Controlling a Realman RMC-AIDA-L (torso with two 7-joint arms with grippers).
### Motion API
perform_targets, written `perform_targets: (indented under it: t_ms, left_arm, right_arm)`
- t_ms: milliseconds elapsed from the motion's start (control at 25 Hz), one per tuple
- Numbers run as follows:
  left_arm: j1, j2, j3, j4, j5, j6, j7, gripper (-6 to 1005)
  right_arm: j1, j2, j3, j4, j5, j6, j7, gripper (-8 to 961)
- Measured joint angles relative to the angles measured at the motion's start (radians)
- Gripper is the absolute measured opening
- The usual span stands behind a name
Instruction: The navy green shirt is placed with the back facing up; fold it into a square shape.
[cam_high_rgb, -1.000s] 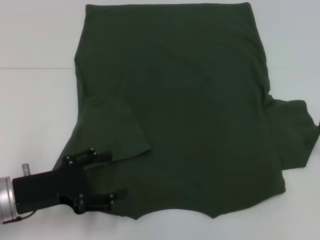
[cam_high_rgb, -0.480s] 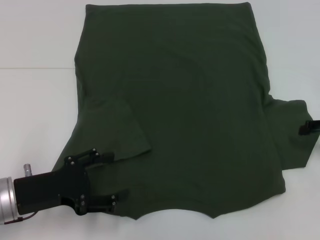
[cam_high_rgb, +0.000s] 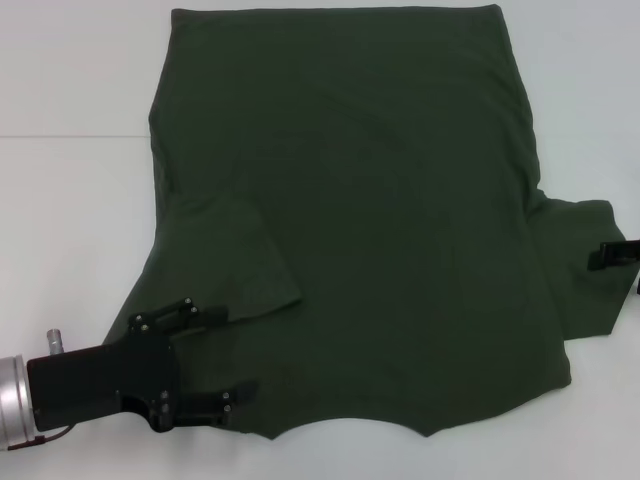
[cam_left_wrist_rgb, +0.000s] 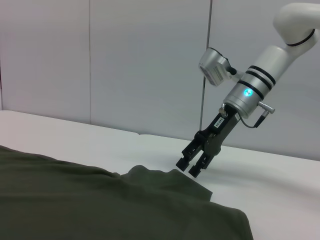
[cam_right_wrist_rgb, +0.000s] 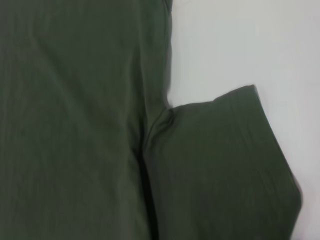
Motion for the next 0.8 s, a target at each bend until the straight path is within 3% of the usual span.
perform_targets:
  t_ms: [800]
  left_arm:
    - [-0.001, -0.002, 0.000, -0.005, 0.000, -0.008, 0.000, 938]
  right_arm:
    - [-0.002, 0.011, -0.012, 0.021, -0.001, 0.047, -0.002, 925]
